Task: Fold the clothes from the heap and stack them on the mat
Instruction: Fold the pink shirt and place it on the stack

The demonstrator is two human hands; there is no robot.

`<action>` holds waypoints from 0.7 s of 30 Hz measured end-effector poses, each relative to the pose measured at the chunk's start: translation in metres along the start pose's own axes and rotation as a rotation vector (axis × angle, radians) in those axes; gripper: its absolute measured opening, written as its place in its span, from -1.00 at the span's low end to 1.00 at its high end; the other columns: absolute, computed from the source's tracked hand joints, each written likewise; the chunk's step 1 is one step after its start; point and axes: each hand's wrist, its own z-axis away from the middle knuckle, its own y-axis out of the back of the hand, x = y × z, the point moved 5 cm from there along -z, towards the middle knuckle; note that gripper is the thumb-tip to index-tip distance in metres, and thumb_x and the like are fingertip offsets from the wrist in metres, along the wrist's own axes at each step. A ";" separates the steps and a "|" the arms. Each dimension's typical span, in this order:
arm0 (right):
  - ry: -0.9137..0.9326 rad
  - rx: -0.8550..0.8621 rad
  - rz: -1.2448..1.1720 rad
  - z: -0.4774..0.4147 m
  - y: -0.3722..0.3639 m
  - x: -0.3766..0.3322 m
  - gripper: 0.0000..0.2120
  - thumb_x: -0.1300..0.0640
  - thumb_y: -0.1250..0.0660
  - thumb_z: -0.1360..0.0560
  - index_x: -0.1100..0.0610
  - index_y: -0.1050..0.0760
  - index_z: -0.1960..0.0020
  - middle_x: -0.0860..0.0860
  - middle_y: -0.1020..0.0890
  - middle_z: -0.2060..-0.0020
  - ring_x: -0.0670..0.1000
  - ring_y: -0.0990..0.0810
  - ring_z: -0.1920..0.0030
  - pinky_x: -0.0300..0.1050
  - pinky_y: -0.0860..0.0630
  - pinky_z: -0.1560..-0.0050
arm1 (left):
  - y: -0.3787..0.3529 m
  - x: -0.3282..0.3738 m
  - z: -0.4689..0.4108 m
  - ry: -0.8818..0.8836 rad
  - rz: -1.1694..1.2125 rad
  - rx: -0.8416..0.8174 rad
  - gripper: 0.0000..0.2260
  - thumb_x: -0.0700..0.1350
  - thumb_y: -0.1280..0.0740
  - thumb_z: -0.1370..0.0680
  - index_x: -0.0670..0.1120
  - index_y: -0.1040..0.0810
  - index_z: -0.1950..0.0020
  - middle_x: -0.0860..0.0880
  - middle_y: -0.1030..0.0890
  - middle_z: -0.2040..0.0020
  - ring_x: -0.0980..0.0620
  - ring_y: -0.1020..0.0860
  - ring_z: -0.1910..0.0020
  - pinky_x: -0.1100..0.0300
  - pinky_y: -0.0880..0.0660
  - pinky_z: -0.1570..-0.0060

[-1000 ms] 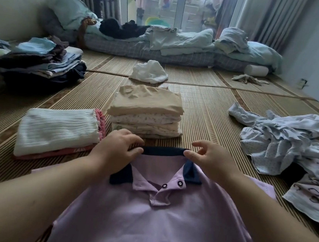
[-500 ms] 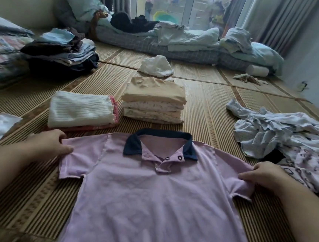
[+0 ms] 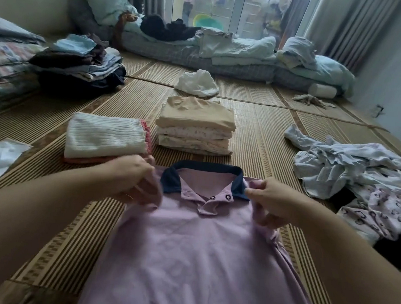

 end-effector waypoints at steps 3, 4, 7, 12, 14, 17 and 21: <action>-0.040 -0.310 -0.202 0.002 -0.015 -0.007 -0.74 0.05 -0.37 -0.52 0.14 -0.46 -0.14 0.20 -0.59 -0.05 0.14 -0.64 0.31 -0.12 -0.56 0.45 | -0.037 0.004 -0.001 0.109 0.057 -0.246 -0.91 -0.03 -0.27 -0.58 -0.01 -0.52 0.00 -0.15 -0.62 -0.03 -0.08 -0.68 0.27 0.14 -0.53 0.28; -0.027 -0.272 -0.243 -0.003 -0.009 -0.004 -0.76 0.11 -0.36 -0.53 0.15 -0.46 -0.15 0.21 -0.59 -0.05 0.13 -0.65 0.30 -0.13 -0.57 0.43 | -0.038 0.006 -0.006 0.087 0.071 -0.215 -0.92 -0.01 -0.26 -0.58 0.02 -0.51 -0.02 -0.14 -0.63 -0.03 -0.06 -0.68 0.28 0.18 -0.52 0.33; 0.012 0.126 -0.184 -0.027 0.021 0.017 -0.77 0.21 -0.33 -0.54 0.24 -0.48 -0.18 0.19 -0.63 0.10 0.05 -0.64 0.31 -0.11 -0.57 0.34 | -0.006 0.007 -0.030 -0.124 -0.143 0.247 -0.88 -0.06 -0.34 -0.52 -0.05 -0.60 -0.01 -0.04 -0.66 0.16 -0.02 -0.61 0.27 0.21 -0.44 0.31; -0.003 0.206 0.048 -0.057 0.022 0.032 -0.63 -0.01 -0.52 -0.35 0.24 -0.60 0.01 0.11 -0.63 0.15 0.02 -0.57 0.20 -0.14 -0.45 0.22 | 0.018 -0.023 -0.056 0.114 -0.591 0.424 -0.48 0.22 -0.37 -0.42 -0.15 -0.56 -0.18 -0.25 -0.53 -0.20 -0.23 -0.51 -0.16 0.07 -0.45 -0.16; -0.008 0.154 0.019 -0.068 0.013 0.027 -0.71 -0.02 -0.54 -0.31 0.20 -0.63 0.19 0.08 -0.66 0.25 0.01 -0.58 0.25 -0.13 -0.48 0.21 | 0.009 -0.023 -0.062 0.105 -0.659 0.401 -0.49 0.25 -0.37 -0.41 -0.09 -0.55 -0.18 -0.24 -0.52 -0.20 -0.24 -0.49 -0.19 0.07 -0.44 -0.18; -0.009 0.146 0.015 -0.079 0.008 0.015 -0.80 0.05 -0.52 -0.32 0.16 -0.58 0.26 0.05 -0.62 0.32 -0.03 -0.57 0.30 -0.23 -0.42 0.37 | -0.001 -0.008 -0.070 -0.111 -0.418 0.407 -0.82 0.02 -0.41 -0.44 -0.02 -0.61 0.02 -0.10 -0.64 0.01 -0.11 -0.58 -0.03 0.09 -0.49 -0.04; 0.028 0.096 -0.401 -0.089 0.019 0.009 -0.88 0.30 -0.44 -0.41 0.21 -0.60 0.05 0.15 -0.65 0.18 0.06 -0.64 0.22 -0.17 -0.57 0.33 | 0.004 0.007 -0.083 -0.251 -0.027 0.283 -0.81 -0.28 -0.36 -0.47 -0.06 -0.68 0.02 -0.10 -0.69 0.05 0.00 -0.59 0.03 0.13 -0.50 -0.02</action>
